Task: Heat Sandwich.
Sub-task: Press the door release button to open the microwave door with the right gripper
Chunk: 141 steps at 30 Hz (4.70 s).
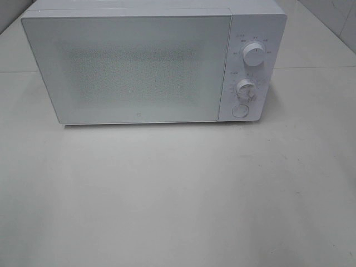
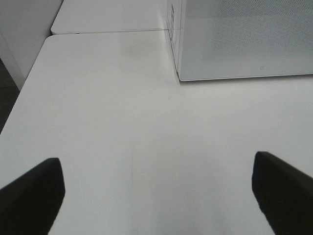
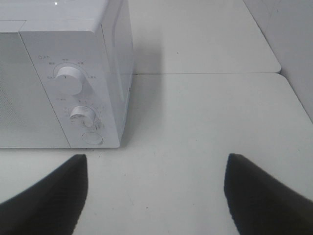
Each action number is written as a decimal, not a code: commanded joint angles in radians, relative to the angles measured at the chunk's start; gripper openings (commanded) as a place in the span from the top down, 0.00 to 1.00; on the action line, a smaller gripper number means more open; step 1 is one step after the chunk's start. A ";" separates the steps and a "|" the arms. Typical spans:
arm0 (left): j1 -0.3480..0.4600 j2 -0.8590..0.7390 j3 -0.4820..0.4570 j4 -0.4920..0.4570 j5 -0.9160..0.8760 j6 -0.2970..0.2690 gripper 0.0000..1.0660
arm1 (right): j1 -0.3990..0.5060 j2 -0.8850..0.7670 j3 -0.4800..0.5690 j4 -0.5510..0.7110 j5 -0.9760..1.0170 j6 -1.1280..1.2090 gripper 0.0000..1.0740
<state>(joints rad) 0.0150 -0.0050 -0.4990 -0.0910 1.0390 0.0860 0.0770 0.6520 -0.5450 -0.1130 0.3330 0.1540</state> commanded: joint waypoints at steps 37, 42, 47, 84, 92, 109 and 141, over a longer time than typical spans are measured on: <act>0.002 -0.026 0.003 -0.003 -0.003 0.002 0.08 | 0.166 0.714 0.235 0.386 -1.160 -0.334 0.30; 0.002 -0.026 0.003 -0.003 -0.003 0.002 0.08 | 0.284 0.776 0.264 0.504 -1.266 -0.391 0.30; 0.002 -0.026 0.003 -0.003 -0.003 0.002 0.08 | 0.397 0.844 0.264 0.605 -1.325 -0.409 0.30; 0.002 -0.026 0.003 -0.003 -0.003 0.002 0.08 | 0.670 1.007 0.252 0.908 -1.468 0.016 0.30; 0.002 -0.026 0.003 -0.003 -0.003 0.002 0.08 | 0.670 1.007 0.252 0.860 -1.465 0.508 0.30; 0.002 -0.026 0.003 -0.003 -0.003 0.002 0.08 | 0.670 1.008 0.252 0.849 -1.414 1.220 0.41; 0.002 -0.026 0.003 -0.003 -0.003 0.002 0.08 | 0.573 1.100 0.146 0.716 -1.308 1.264 1.00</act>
<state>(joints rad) 0.0150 -0.0050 -0.4990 -0.0910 1.0390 0.0860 0.6670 1.7390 -0.3760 0.6480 -0.9840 1.4050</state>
